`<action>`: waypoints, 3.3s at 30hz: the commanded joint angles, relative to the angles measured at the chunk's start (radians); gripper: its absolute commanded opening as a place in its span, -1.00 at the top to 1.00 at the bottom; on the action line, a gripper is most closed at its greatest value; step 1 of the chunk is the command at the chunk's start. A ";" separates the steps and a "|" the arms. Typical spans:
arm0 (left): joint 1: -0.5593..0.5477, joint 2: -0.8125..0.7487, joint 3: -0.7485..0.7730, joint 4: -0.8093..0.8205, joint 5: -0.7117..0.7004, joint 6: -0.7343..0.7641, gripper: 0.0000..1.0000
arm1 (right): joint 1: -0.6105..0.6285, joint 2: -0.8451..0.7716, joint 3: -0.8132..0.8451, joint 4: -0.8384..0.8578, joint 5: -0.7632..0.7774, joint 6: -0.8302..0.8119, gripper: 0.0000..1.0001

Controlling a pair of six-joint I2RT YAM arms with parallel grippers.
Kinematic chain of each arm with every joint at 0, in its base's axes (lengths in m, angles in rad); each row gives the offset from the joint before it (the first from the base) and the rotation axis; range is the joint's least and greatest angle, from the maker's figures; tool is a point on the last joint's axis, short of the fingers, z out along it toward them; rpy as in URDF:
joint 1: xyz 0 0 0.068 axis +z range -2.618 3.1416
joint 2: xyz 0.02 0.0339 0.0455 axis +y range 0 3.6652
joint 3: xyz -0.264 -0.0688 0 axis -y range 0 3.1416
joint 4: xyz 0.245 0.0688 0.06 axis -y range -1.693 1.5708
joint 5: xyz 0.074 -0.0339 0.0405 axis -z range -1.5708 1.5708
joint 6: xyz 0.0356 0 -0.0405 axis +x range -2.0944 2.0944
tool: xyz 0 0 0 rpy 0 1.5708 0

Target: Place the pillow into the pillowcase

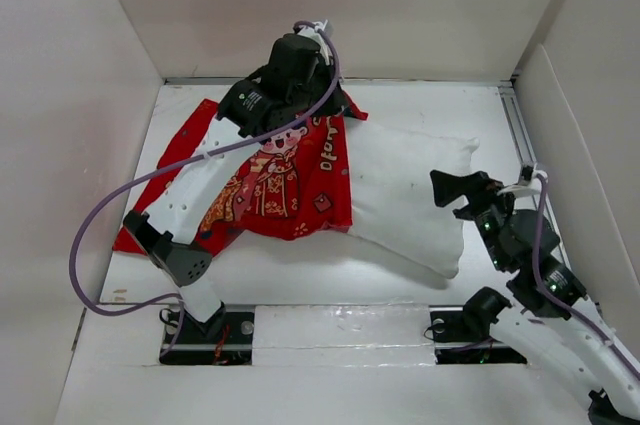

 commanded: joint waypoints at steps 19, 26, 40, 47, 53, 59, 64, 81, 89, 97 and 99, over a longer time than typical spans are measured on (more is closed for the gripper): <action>-0.012 -0.051 0.081 0.028 -0.019 0.060 1.00 | -0.469 0.315 -0.363 0.262 -0.341 0.051 -1.00; -0.055 0.059 0.093 0.037 0.105 0.106 1.00 | -0.445 0.739 -0.462 1.239 -1.085 0.073 -0.38; -0.118 0.325 0.470 -0.044 0.299 0.080 1.00 | -0.445 0.433 -0.069 1.121 -1.156 0.206 1.00; -0.130 0.268 0.470 0.009 0.384 0.071 1.00 | -0.518 0.099 0.017 0.525 -0.856 -0.045 1.00; -0.130 0.211 0.461 0.063 0.483 0.032 1.00 | -0.310 0.248 -0.239 0.858 -0.868 0.040 1.00; -0.130 0.188 0.426 0.114 0.558 0.003 1.00 | -0.003 0.520 -0.292 1.031 -0.639 -0.063 1.00; -0.130 0.188 0.395 0.124 0.631 0.003 1.00 | 0.074 0.731 -0.278 1.131 -0.501 -0.049 1.00; -0.412 -0.016 -0.030 0.194 0.211 0.006 1.00 | -0.099 0.915 -0.255 1.220 -0.416 0.041 1.00; -0.557 -0.146 -0.399 0.439 0.206 -0.112 1.00 | -0.124 0.946 -0.265 1.318 -0.363 0.092 1.00; -0.620 -0.246 -0.666 0.618 0.211 -0.158 1.00 | -0.124 1.148 -0.357 1.696 -0.334 0.236 1.00; -0.620 -0.237 -0.718 0.652 0.240 -0.158 1.00 | -0.111 1.194 -0.370 1.760 -0.321 0.255 1.00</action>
